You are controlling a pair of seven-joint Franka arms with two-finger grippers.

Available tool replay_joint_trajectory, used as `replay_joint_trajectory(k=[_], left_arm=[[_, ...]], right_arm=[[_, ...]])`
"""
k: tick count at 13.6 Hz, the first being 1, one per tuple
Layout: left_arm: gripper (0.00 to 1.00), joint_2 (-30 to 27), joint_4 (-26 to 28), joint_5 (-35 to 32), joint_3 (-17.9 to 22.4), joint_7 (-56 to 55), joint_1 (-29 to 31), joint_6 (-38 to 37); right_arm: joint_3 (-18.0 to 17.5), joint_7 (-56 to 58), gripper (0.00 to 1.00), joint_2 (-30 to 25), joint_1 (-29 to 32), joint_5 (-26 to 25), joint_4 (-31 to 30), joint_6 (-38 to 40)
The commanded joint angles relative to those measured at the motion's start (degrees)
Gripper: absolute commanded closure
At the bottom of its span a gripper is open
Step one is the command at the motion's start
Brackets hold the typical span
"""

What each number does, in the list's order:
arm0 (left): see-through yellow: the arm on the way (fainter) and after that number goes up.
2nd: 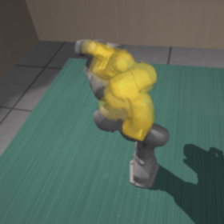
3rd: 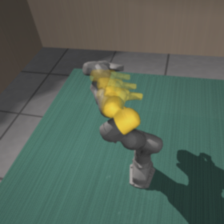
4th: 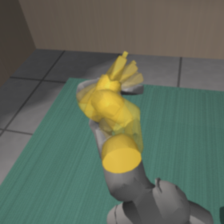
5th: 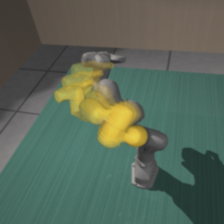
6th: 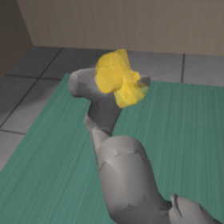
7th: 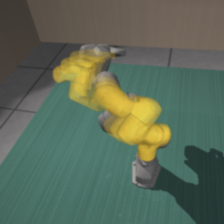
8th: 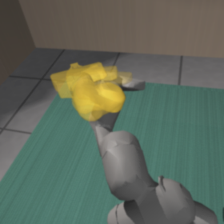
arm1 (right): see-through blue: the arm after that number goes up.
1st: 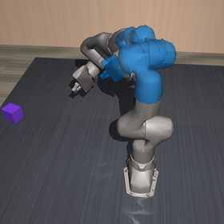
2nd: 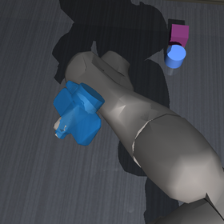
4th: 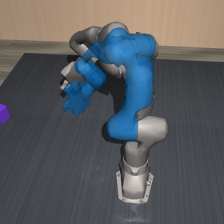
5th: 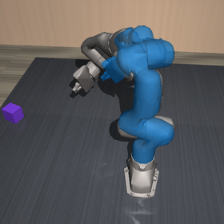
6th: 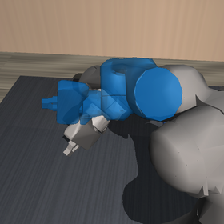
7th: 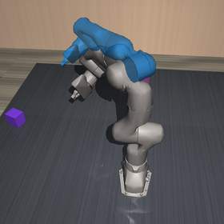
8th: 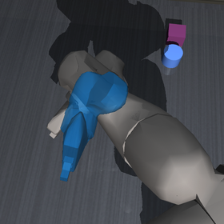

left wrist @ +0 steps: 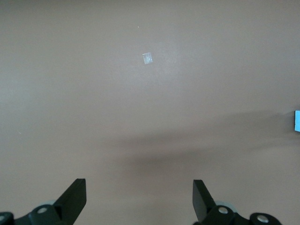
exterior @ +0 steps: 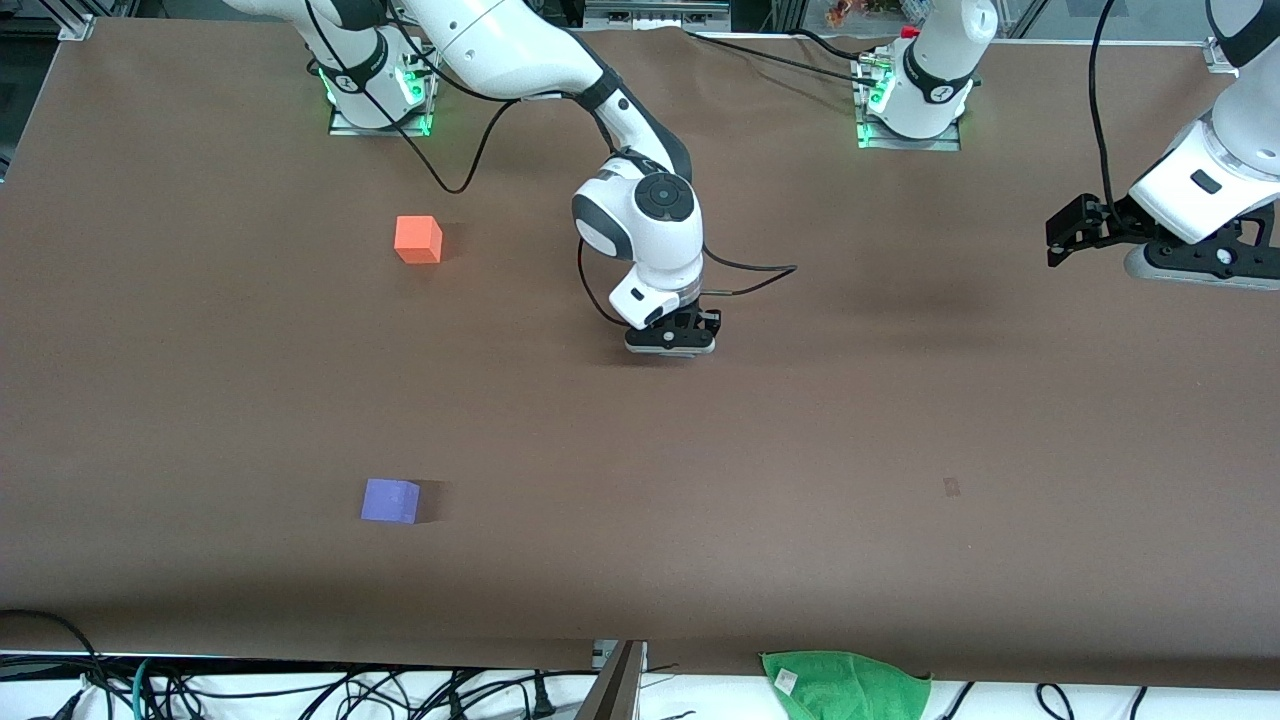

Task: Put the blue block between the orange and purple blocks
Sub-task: 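Carry the blue cube with the right gripper toward the orange cube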

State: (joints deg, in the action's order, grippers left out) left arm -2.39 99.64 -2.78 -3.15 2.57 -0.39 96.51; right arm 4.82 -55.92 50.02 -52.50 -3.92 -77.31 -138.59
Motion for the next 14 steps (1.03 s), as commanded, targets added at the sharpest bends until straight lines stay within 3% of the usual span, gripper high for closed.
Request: replay_joint_trajectory(k=[1,3,6,9,14], left_arm=[[0.00,0.81,-1.82,1.98,-0.36,0.94,0.30,-1.33],[0.00,0.81,-1.82,2.34,-0.36,0.94,0.30,-1.33],[0.00,0.81,-1.82,2.34,-0.36,0.94,0.30,-1.41],[0.00,0.81,-1.82,2.34,-0.36,0.94,0.12,-1.42],[0.00,0.72,-1.82,2.34,-0.36,1.20,0.21,-1.77]], right_arm=[[-0.07,3.43,0.69,-0.97,1.95,-0.74,3.21,5.15],[-0.16,10.62,0.68,-2.37,4.15,-0.30,5.15,11.29],[-0.51,14.60,0.68,-5.88,7.93,1.71,4.55,12.90],[-0.16,24.07,0.69,-10.36,12.58,2.07,1.56,17.20],[-0.07,33.49,0.69,-17.13,20.05,4.45,-5.55,17.48]])
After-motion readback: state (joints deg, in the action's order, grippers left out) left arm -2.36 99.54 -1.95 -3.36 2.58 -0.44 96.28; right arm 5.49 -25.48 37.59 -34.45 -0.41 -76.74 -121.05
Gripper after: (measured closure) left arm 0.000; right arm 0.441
